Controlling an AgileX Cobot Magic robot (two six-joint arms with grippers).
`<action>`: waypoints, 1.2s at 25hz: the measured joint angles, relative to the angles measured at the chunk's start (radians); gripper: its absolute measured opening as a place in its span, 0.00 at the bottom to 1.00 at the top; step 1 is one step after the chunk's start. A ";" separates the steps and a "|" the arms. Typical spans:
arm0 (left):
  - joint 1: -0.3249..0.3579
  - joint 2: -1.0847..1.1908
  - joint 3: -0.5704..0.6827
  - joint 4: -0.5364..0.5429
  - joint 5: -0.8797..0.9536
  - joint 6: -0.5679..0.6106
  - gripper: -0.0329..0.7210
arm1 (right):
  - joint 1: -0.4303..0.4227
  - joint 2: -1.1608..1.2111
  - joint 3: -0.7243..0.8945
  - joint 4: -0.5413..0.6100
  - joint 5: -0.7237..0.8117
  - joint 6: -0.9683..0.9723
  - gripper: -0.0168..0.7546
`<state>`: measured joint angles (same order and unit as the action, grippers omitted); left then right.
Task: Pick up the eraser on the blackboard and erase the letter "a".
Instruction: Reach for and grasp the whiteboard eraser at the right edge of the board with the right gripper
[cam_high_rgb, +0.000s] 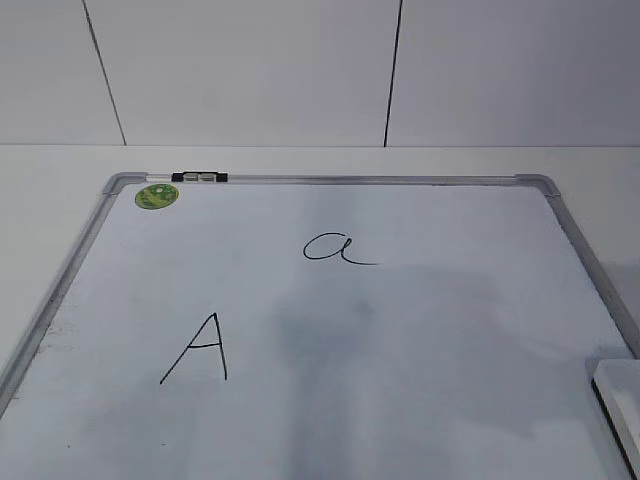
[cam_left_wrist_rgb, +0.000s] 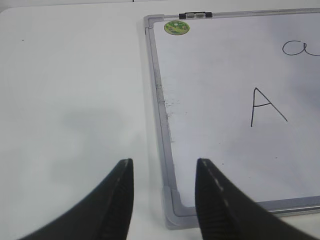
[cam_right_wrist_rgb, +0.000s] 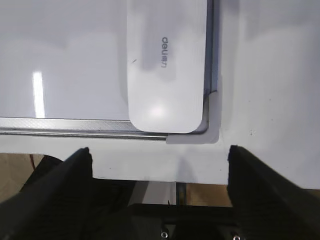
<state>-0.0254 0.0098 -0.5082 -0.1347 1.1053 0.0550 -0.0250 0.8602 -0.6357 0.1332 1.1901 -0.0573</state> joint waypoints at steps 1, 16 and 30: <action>0.000 0.000 0.000 0.000 0.000 0.000 0.45 | 0.000 0.023 -0.002 0.004 -0.003 -0.002 0.89; 0.000 0.000 0.000 0.000 0.000 0.000 0.45 | 0.000 0.291 -0.010 0.025 -0.083 -0.030 0.85; 0.000 0.000 0.000 0.000 0.000 0.000 0.45 | 0.000 0.384 -0.087 0.028 -0.110 -0.038 0.84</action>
<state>-0.0254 0.0098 -0.5082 -0.1347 1.1053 0.0550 -0.0250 1.2439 -0.7225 0.1615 1.0804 -0.0952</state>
